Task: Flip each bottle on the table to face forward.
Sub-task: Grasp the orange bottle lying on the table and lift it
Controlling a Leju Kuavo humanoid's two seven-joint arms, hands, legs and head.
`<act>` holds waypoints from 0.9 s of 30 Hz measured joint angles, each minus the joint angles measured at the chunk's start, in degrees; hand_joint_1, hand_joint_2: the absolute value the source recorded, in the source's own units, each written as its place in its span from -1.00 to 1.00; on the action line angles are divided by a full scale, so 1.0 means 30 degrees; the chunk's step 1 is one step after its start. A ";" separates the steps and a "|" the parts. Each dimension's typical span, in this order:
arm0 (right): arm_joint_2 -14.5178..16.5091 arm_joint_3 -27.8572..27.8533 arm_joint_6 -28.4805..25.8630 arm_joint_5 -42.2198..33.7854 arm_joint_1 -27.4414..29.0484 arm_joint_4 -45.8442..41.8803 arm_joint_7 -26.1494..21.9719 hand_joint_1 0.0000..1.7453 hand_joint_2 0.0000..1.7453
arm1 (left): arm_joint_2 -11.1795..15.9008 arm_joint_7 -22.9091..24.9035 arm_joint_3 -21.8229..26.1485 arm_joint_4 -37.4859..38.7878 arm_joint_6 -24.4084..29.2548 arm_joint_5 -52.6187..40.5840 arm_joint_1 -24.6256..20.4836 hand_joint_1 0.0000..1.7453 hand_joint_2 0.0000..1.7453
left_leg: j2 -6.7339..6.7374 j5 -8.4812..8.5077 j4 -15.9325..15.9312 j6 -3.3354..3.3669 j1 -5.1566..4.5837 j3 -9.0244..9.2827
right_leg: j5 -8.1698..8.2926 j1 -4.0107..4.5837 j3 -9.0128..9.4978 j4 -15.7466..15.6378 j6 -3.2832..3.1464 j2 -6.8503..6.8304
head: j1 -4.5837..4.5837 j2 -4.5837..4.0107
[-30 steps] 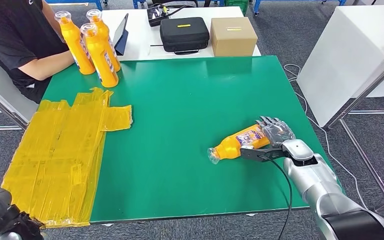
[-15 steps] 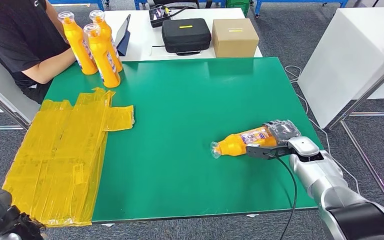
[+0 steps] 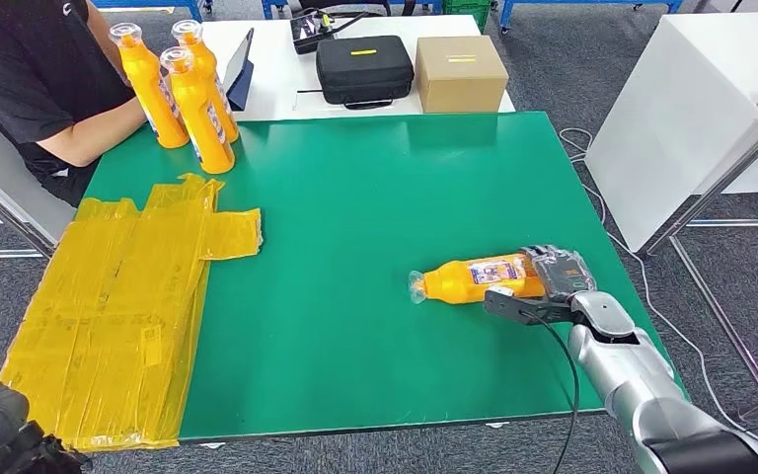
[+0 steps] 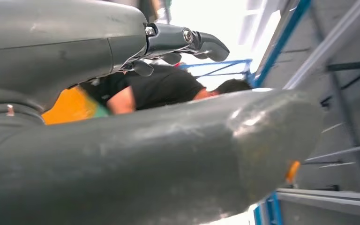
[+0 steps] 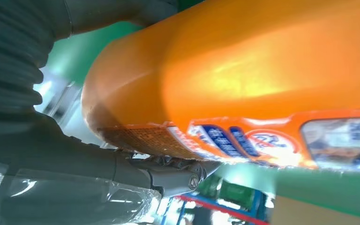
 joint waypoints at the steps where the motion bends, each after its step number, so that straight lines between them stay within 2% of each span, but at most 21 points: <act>1: 0.0153 -0.0133 0.0485 -0.0776 0.0603 -0.1316 0.0042 1.00 1.00 | -0.0006 0.0359 -0.0080 0.0270 -0.0356 0.0450 0.0196 -1.00 -1.00 | 0.0010 -0.0002 0.0000 0.0000 0.0000 -0.0014 | 0.0000 0.0004 -0.0021 0.0000 0.0000 0.0012 | -0.0006 0.0000; 3: 0.0554 -0.0200 0.1467 -0.2215 0.1689 -0.4099 0.0334 1.00 1.00 | -0.0033 0.1285 -0.0303 0.0783 -0.1254 0.1432 0.0563 -1.00 -1.00 | 0.0016 0.0001 -0.0002 -0.0004 0.0005 -0.0064 | 0.0001 0.0015 -0.0084 0.0003 -0.0002 0.0021 | -0.0011 0.0002; 6: 0.1446 -0.0183 0.1975 -0.4504 0.2667 -0.7754 0.0774 1.00 1.00 | -0.0279 0.2327 -0.0625 0.1243 -0.2435 0.2398 0.1081 -1.00 -1.00 | 0.0013 0.0018 -0.0004 -0.0020 0.0024 -0.0134 | 0.0001 0.0029 -0.0177 0.0016 -0.0006 0.0015 | -0.0013 0.0002; 10: 0.2203 -0.0068 0.1835 -0.5646 0.2917 -1.0437 0.1193 1.00 1.00 | -0.0656 0.2673 -0.0934 0.1600 -0.2766 0.2585 0.1417 -1.00 -1.00 | -0.0001 0.0021 -0.0004 -0.0025 0.0050 -0.0164 | -0.0004 0.0037 -0.0202 0.0020 -0.0011 0.0002 | -0.0007 0.0000; 14: 0.2467 -0.0001 0.1483 -0.6172 0.3134 -1.1545 0.0962 1.00 1.00 | -0.0822 0.2851 -0.0982 0.1817 -0.3001 0.2791 0.1511 -1.00 1.00 | -0.0002 0.0019 -0.0004 -0.0023 0.0035 -0.0213 | -0.0005 0.0028 -0.0232 0.0020 -0.0011 0.0001 | -0.0007 0.0002; 22: 0.4058 0.0884 0.0832 -0.8434 0.2166 -1.1609 0.0763 1.00 1.00 | -0.1257 0.3325 -0.2256 0.2774 -0.3518 0.3652 0.0690 -1.00 1.00 | -0.0001 0.0026 0.0000 -0.0017 0.0021 -0.0233 | 0.0003 0.0017 -0.0251 0.0020 -0.0004 0.0001 | -0.0005 -0.0002; 27: 0.5359 0.1807 -0.0525 -0.8982 0.1026 -1.0283 0.0773 1.00 1.00 | -0.1516 0.3361 -0.3573 0.3475 -0.3669 0.4398 -0.0241 -1.00 1.00 | 0.0002 0.0037 0.0001 -0.0010 0.0025 -0.0234 | 0.0004 0.0018 -0.0253 0.0028 -0.0004 0.0003 | -0.0002 0.0000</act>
